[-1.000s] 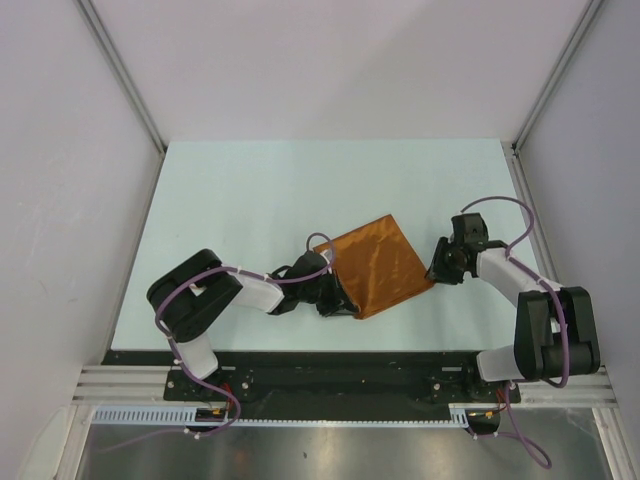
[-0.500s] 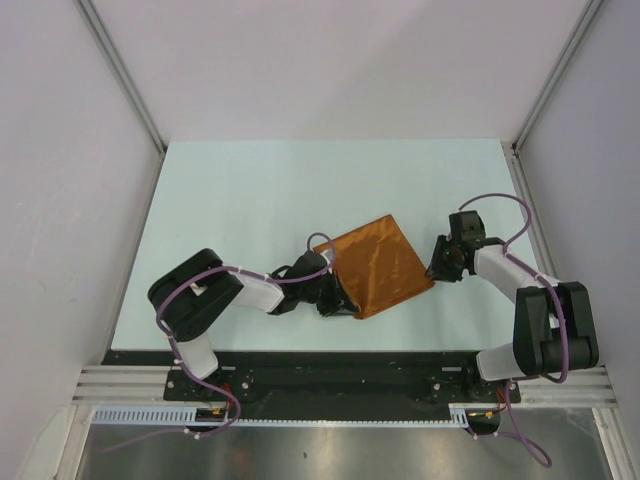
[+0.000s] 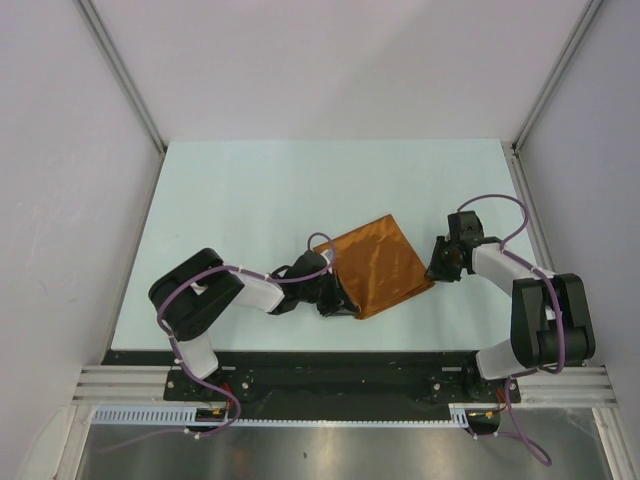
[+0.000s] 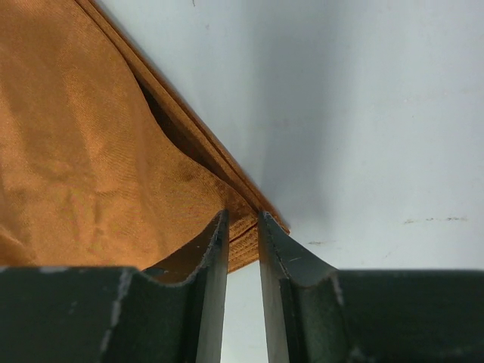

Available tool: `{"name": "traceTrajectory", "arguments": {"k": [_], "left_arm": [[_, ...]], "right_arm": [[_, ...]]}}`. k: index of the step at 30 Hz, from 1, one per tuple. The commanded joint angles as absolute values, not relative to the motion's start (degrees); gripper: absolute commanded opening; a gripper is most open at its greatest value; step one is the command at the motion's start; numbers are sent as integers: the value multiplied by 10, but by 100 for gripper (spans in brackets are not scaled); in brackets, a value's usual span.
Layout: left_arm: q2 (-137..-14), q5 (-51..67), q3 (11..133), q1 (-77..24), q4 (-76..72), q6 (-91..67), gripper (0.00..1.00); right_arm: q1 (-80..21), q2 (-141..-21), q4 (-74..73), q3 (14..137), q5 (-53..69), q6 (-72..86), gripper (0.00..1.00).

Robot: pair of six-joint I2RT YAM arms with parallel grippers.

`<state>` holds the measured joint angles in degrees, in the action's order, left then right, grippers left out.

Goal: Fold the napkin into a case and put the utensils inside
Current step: Pick up the top corner of the square-folded napkin from the center of the board.

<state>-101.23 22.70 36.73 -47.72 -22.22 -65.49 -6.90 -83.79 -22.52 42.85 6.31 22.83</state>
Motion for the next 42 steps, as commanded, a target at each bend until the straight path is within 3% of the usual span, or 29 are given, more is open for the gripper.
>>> {"name": "traceTrajectory", "arguments": {"k": [1,23,26,31,34,37,42], "left_arm": [[-1021,221,360,-476,-216,-641,1],[-1016,221,352,-476,-224,-646,1],[-1013,218,352,-476,-218,-643,1],[-1010,216,351,-477,-214,-642,2],[-999,210,344,-476,-212,-640,6],[-974,188,339,-476,-187,-624,18],[-927,171,331,-477,-139,-598,46]], "right_arm": [[-67,-840,-220,442,49,227,27],[-73,-869,-210,442,51,229,31],[-78,-861,-209,443,50,232,27],[-78,-844,-215,452,52,229,12],[-77,-834,-216,458,58,227,0],[-77,-817,-221,464,63,227,0],[-78,-790,-230,467,78,227,0]]}}
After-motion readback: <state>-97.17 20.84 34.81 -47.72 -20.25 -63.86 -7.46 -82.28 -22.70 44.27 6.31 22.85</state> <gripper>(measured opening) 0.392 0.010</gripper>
